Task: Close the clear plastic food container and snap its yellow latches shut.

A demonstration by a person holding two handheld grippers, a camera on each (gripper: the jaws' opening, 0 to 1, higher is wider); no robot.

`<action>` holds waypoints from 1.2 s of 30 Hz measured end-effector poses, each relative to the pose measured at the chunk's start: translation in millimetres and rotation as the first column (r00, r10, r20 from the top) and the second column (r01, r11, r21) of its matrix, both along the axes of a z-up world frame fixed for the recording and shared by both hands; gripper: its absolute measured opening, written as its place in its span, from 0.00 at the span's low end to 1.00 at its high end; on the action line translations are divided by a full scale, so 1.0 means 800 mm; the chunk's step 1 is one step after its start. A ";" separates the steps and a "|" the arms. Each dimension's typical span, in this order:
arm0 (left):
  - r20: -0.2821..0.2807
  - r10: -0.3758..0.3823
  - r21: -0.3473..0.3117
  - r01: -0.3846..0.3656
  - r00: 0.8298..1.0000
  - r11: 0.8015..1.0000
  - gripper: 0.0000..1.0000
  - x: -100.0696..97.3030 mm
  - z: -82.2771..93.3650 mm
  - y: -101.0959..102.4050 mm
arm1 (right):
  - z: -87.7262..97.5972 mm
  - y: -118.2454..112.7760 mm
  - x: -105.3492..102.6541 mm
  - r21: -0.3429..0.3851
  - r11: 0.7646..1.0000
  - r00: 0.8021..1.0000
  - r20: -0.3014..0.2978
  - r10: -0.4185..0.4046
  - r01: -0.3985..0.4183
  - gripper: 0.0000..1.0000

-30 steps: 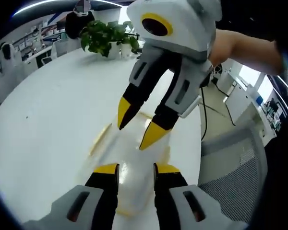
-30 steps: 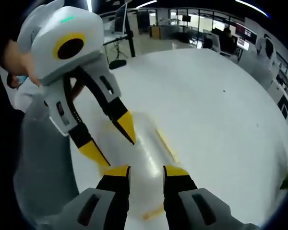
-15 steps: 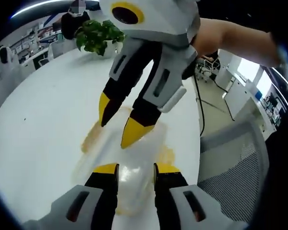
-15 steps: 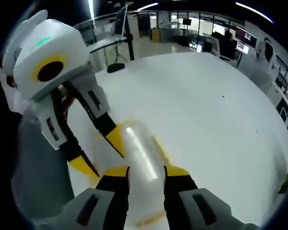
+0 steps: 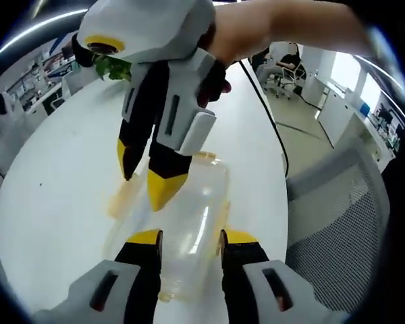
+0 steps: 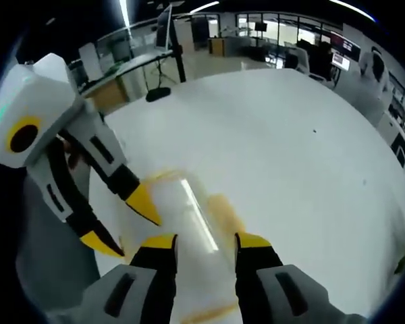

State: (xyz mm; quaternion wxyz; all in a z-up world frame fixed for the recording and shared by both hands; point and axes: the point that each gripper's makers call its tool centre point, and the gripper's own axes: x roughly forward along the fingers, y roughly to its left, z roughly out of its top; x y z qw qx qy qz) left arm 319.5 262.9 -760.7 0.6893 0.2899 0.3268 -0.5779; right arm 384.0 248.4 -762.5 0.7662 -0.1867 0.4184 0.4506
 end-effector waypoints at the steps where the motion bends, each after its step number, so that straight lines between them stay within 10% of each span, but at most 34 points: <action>1: -0.002 0.001 -0.001 -0.001 1.000 1.000 0.34 0.000 0.000 0.000 | 0.000 0.000 0.000 0.000 1.000 1.000 -0.002 0.001 -0.001 0.33; 22: 0.124 -0.098 0.075 0.089 0.987 0.993 0.45 -0.001 -0.008 -0.007 | -0.005 0.015 -0.001 0.130 0.991 0.986 -0.160 0.045 -0.024 0.40; 36: 0.175 -0.121 0.100 0.104 0.977 0.989 0.44 0.004 -0.011 -0.008 | -0.013 0.012 0.005 0.105 0.991 0.981 -0.164 0.102 -0.086 0.41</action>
